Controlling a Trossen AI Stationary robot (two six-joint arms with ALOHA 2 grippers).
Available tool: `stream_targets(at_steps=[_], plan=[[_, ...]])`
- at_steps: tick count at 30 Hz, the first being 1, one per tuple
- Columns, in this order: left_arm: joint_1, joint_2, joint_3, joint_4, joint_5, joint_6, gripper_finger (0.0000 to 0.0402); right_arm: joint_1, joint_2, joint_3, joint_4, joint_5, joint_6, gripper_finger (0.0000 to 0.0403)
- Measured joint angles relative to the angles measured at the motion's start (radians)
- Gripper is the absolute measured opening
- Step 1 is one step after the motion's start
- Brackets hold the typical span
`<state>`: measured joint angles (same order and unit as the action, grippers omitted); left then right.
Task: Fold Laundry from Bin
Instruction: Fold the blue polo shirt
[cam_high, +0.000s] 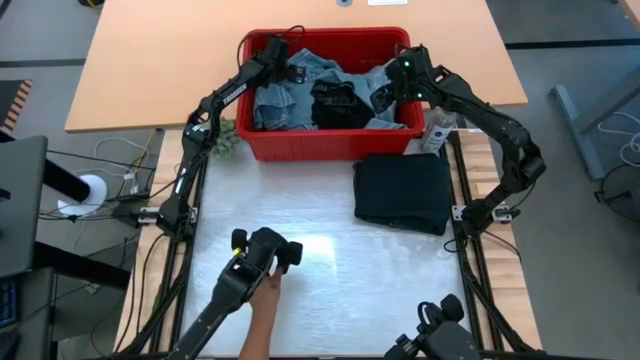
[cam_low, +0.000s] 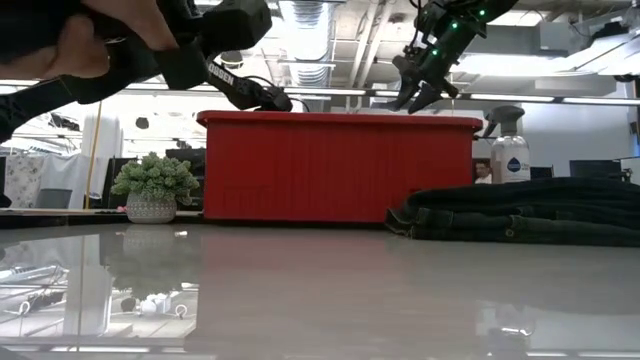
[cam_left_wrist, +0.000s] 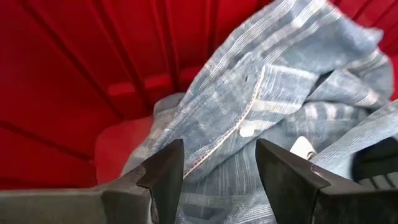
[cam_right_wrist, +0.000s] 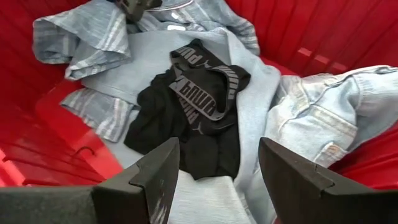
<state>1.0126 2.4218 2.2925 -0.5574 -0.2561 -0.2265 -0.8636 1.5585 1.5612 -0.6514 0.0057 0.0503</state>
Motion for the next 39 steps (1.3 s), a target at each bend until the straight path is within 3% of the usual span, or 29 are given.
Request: stream_targets(at_steps=[5, 11, 17, 24, 26, 29, 32, 35, 39], plan=[[-0.005, 0.001, 0.0, -0.035, 0.005, -0.033, 0.0153, 0.006, 0.0, 0.0, 0.0, -0.014, -0.007, 0.0244], [-0.004, 0.002, 0.0, -0.023, 0.095, -0.031, 0.0015, 0.007, -0.001, 0.0, 0.0, -0.014, -0.014, 0.0234], [-0.008, -0.012, 0.0, -0.008, 0.159, -0.072, 0.0, 0.007, -0.001, 0.0, 0.018, -0.014, -0.043, 0.0224], [-0.033, -0.115, 0.001, 0.004, 0.148, -0.037, 0.0, 0.007, -0.001, 0.0, 0.042, -0.014, -0.091, 0.0223], [-0.045, -0.133, 0.001, 0.003, 0.197, 0.108, 0.0002, 0.006, -0.001, 0.0, 0.042, -0.014, -0.116, 0.0223], [-0.073, -0.16, 0.001, -0.033, 0.287, 0.559, 0.0014, 0.006, -0.001, 0.0, 0.046, -0.014, -0.139, 0.0223], [-0.1, -0.166, 0.002, -0.107, 0.257, 0.893, 0.0041, 0.006, -0.001, 0.0, 0.052, -0.014, -0.139, 0.0223], [-0.101, -0.161, 0.0, -0.184, 0.24, 1.011, 0.0076, 0.006, -0.001, 0.0, 0.052, -0.014, -0.139, 0.0223], [-0.084, -0.153, -0.003, -0.233, 0.267, 0.999, 0.0121, 0.006, -0.001, 0.0, 0.052, -0.038, -0.156, 0.0223]])
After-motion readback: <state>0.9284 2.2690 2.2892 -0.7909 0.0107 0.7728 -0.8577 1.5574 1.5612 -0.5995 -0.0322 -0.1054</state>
